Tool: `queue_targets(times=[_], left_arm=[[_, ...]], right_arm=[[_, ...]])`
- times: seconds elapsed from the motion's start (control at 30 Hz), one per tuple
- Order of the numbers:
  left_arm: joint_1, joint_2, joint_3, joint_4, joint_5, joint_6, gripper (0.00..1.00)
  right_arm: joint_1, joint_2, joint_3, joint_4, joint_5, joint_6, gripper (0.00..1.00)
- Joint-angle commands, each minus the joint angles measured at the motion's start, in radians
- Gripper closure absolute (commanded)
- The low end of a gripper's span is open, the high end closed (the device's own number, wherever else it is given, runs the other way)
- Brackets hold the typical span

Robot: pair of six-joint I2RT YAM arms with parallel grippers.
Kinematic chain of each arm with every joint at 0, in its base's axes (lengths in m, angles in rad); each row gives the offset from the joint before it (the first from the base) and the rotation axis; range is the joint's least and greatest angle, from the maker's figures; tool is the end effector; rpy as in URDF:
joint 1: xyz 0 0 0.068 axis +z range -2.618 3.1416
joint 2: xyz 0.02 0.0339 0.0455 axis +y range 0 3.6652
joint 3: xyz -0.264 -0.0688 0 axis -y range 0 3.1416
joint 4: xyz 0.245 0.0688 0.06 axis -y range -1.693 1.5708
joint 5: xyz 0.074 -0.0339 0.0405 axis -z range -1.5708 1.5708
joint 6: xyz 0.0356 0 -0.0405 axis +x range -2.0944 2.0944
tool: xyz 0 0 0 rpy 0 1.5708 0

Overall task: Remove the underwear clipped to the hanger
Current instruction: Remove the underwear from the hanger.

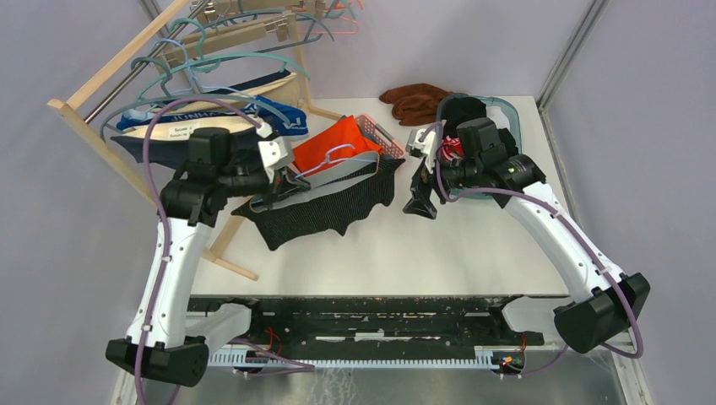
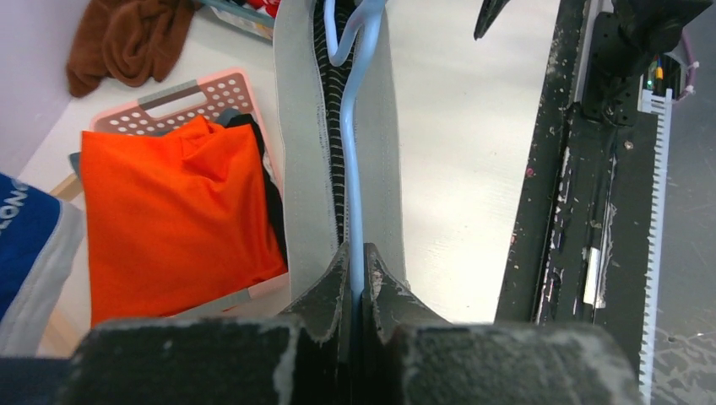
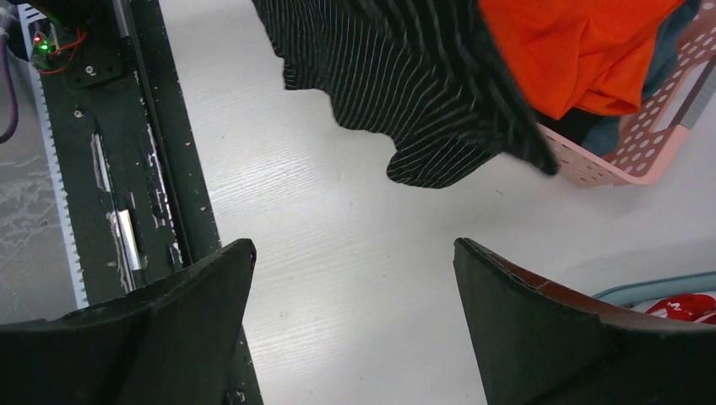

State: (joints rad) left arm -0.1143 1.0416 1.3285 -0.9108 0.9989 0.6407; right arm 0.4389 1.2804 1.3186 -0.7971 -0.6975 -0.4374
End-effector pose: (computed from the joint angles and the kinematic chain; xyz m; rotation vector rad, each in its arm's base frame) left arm 0.1758 -0.0503 0.4138 1.1887 1.5635 -0.7444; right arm 0.2260 0.1314 0.3661 -1.2528 1.8583 0.8059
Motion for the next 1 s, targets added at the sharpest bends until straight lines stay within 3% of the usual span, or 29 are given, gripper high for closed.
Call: queue_targets(times=[0.0,0.37,0.57,0.77,0.97], left_arm=[[-0.107,0.041,0.037,0.125,-0.141,-0.097,0.97],[-0.174,0.072,-0.027,0.248,0.032,-0.18,0.97],[-0.189,0.073,-0.081,0.273,0.056,-0.194,0.97],[-0.199,0.083,-0.122,0.275,0.095,-0.194,0.97],[-0.221,0.085,-0.156,0.276,0.096,-0.18,0.97]], right_arm=[[0.004,-0.031,0.017,0.085,0.046,0.045,0.05],[-0.063,-0.184,-0.125,0.122,0.186,0.058,0.09],[-0.221,-0.234,-0.146,0.134,0.066,0.101,0.12],[-0.213,-0.201,-0.1,-0.035,-0.145,-0.063,0.12],[-0.078,-0.105,-0.023,-0.086,-0.121,-0.105,0.17]])
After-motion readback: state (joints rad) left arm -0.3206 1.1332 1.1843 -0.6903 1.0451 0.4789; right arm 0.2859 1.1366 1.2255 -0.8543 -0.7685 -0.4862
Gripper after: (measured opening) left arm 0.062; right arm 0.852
